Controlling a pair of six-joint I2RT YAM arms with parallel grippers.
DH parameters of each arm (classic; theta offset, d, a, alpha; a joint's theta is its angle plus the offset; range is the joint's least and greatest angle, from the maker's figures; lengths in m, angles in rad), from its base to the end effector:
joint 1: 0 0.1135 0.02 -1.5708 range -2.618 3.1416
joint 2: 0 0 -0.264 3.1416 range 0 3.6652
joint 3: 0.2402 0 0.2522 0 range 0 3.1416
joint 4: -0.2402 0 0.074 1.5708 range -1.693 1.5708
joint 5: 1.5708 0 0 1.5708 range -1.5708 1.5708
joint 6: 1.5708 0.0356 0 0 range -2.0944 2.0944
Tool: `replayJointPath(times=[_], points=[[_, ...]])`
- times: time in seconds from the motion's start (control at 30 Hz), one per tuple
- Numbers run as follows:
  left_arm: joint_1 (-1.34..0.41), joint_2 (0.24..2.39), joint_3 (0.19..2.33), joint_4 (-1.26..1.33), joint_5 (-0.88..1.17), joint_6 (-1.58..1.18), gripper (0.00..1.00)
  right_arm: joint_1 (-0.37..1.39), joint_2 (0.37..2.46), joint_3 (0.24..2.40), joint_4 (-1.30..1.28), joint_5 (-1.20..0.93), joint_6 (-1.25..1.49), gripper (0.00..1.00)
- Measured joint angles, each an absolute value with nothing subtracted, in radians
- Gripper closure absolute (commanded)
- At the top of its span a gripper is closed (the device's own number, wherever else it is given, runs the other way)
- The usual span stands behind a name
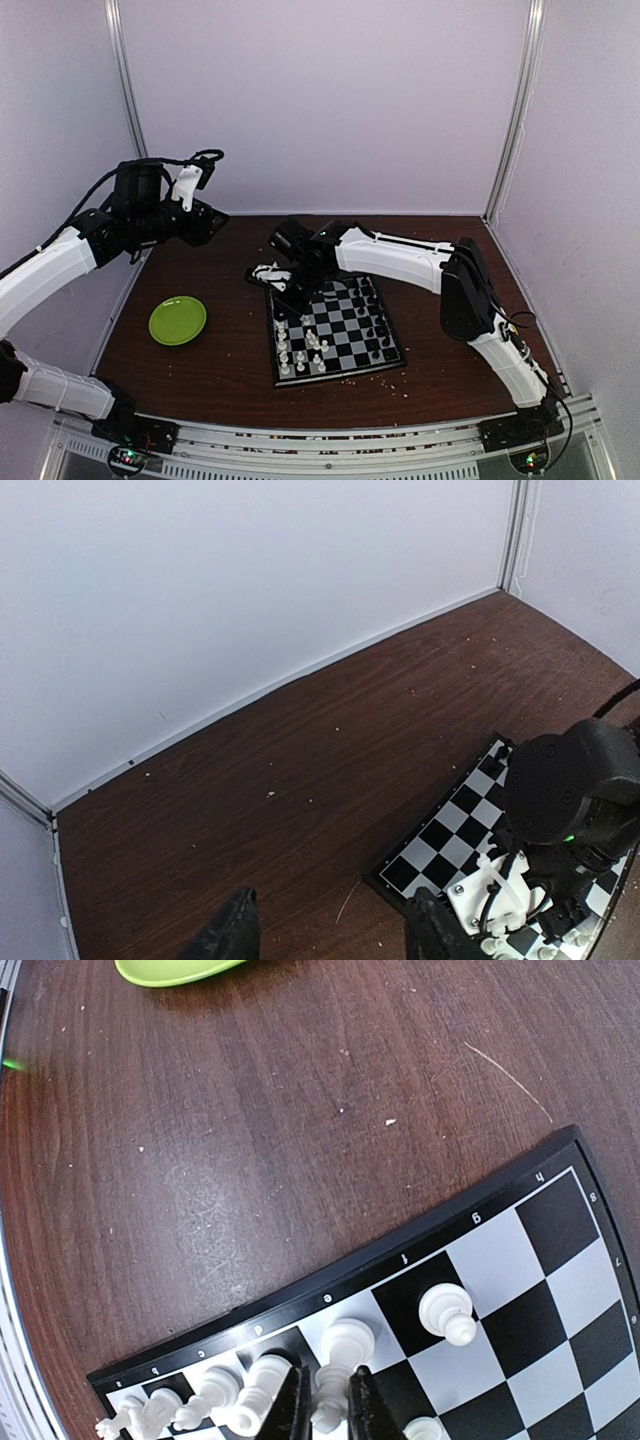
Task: Set up the chess pieces on the board
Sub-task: Place the queen at d1, then pick up the pawn from the chessboard.
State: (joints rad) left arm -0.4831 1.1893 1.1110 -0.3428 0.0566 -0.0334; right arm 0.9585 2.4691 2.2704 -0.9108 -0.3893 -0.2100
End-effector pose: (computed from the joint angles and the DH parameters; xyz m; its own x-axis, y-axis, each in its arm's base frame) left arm 0.2387 -0.1275 0.3544 -0.3788 0.1611 -0.9114 0.4971 0.8660 -0.0536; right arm 0.2913 0.4383 0.1927 -0.3253 -0.7987 -0.5062 -0.9427 0.2321 0.2396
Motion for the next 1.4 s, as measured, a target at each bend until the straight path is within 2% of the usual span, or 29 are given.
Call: replayJointPath(times=[0.2,0.4,0.57,0.77,0.93,1.1,1.2,1.4], points=[[-0.483,1.189,1.111,-0.343,0.064,-0.033,0.49,0.958,2.471,2.272,-0.91,-0.385,-0.201,0.78],[-0.483,1.189,1.111,-0.344,0.068,-0.033,0.49,0.958,2.471,2.273,-0.91,-0.386,-0.191,0.76],[-0.483,1.19,1.111,-0.345,0.068,-0.033,0.49,0.958,2.461,2.273,-0.919,-0.386,-0.183,0.7],[-0.483,1.2,1.11,-0.346,0.067,-0.032,0.53,0.946,2.305,2.213,-0.937,-0.398,-0.185,0.66],[-0.497,1.238,1.116,-0.352,0.107,-0.028,0.57,0.891,1.971,1.956,-0.892,-0.435,-0.204,0.66],[-0.612,1.382,1.213,-0.446,0.144,0.019,0.61,0.729,1.655,1.631,-0.808,-0.464,-0.226,0.67],[-0.685,1.482,1.301,-0.533,0.167,0.053,0.63,0.618,1.507,1.387,-0.744,-0.478,-0.229,0.67],[-0.756,1.637,1.398,-0.664,0.197,0.093,0.63,0.47,1.289,1.077,-0.656,-0.512,-0.228,0.64]])
